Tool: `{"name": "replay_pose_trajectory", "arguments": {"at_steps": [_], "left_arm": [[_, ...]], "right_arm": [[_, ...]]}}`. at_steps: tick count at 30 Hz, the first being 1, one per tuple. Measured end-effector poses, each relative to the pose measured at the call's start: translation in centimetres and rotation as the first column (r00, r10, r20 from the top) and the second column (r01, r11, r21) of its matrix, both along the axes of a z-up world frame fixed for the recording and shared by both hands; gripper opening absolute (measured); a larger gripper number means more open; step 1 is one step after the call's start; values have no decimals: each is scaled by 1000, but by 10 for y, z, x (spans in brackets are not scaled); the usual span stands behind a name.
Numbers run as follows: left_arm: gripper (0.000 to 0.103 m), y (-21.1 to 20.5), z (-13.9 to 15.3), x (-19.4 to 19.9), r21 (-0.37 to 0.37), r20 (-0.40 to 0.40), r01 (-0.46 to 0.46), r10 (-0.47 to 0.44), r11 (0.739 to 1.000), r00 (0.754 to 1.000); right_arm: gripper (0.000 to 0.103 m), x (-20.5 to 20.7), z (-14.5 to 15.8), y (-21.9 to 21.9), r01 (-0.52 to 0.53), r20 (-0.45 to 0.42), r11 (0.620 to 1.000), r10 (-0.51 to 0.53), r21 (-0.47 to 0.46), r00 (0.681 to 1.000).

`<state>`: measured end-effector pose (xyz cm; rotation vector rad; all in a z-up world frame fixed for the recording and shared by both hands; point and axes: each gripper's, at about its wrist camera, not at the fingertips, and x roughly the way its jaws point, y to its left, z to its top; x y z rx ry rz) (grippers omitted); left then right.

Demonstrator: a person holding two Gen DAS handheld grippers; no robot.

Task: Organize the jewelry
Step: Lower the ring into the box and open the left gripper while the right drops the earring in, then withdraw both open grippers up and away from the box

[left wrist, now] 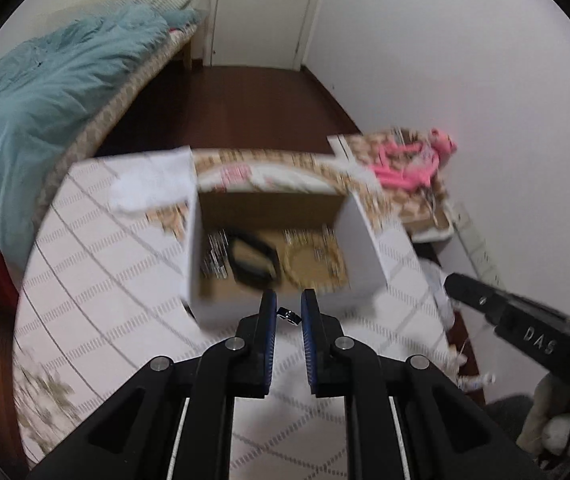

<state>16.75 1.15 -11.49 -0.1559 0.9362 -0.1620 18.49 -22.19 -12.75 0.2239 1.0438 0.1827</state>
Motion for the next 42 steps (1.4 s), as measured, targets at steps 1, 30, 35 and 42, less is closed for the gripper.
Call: {"name": "replay_pose_trajectory", "arguments": {"at_steps": [1, 30, 35, 42], "left_arm": [[10, 5, 7, 10, 0, 4, -5, 5, 1000, 1000], [97, 41, -11, 101, 108, -212, -118, 138, 987, 967], [102, 43, -12, 85, 180, -186, -150, 183, 972, 965], [102, 39, -21, 62, 210, -205, -154, 198, 965, 959]], "right_arm": [[9, 10, 6, 5, -12, 6, 1000, 12, 16, 1000], [59, 138, -16, 65, -179, -230, 984, 168, -26, 958], [96, 124, -12, 61, -147, -227, 981, 116, -128, 967], [100, 95, -18, 58, -129, -233, 958, 68, -257, 970]]}}
